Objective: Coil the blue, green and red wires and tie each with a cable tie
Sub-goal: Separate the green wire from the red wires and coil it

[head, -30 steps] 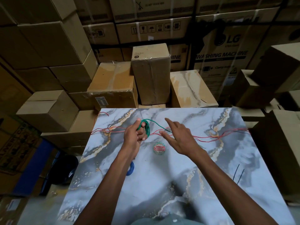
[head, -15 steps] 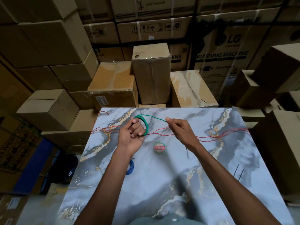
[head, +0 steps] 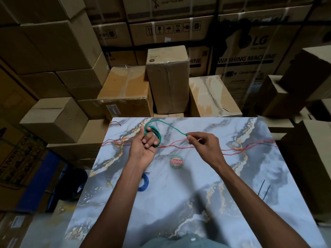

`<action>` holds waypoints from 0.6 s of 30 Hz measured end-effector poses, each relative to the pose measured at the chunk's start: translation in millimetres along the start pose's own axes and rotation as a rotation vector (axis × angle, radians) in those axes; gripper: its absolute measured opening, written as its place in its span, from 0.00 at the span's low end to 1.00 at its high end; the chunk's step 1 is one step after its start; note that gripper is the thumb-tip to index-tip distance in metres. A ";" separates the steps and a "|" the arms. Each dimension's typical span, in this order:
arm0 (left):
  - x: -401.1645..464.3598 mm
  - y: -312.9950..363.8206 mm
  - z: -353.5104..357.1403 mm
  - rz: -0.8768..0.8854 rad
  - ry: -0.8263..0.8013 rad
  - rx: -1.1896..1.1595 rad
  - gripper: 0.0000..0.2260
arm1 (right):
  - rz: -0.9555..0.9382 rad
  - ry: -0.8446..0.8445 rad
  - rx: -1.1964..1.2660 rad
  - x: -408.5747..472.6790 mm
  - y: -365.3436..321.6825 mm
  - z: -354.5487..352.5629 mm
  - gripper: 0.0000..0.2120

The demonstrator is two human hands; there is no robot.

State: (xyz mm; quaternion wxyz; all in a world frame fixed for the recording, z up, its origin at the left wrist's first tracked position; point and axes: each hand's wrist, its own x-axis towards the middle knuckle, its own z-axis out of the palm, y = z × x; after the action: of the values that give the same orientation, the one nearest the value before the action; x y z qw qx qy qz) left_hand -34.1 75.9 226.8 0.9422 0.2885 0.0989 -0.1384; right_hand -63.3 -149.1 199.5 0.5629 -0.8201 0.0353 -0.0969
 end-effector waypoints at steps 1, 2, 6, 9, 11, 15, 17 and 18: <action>0.3 -1.0 1.5 0.001 -0.013 -0.007 0.15 | -0.031 0.010 -0.120 2.9 0.2 4.1 0.05; 0.7 -0.4 2.8 0.002 -0.028 -0.026 0.15 | -0.054 -0.004 -0.257 4.7 2.0 8.3 0.06; 3.0 9.5 7.7 0.027 -0.056 -0.099 0.14 | -0.065 -0.232 -0.459 -5.1 12.4 18.8 0.07; 6.0 14.4 7.7 0.099 0.023 -0.051 0.14 | -0.072 -0.305 -0.336 -19.7 6.4 17.0 0.07; 7.9 13.5 5.3 0.160 0.073 0.023 0.14 | -0.106 -0.300 -0.297 -26.7 -1.2 14.9 0.08; 11.3 7.1 4.6 0.232 0.131 0.112 0.14 | -0.202 -0.403 -0.352 -33.3 -18.8 17.5 0.10; 13.1 4.4 7.1 0.264 0.138 0.163 0.13 | -0.236 -0.442 -0.409 -32.4 -27.1 19.4 0.12; 14.1 3.0 8.3 0.279 0.137 0.195 0.13 | -0.260 -0.463 -0.442 -31.8 -31.8 19.9 0.12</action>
State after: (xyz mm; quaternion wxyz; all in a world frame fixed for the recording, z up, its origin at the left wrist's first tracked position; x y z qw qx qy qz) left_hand -19.0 70.7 231.3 0.9109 0.3981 0.1082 0.0048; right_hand -92.1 -113.9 218.4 0.3476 -0.9201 -0.1780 0.0309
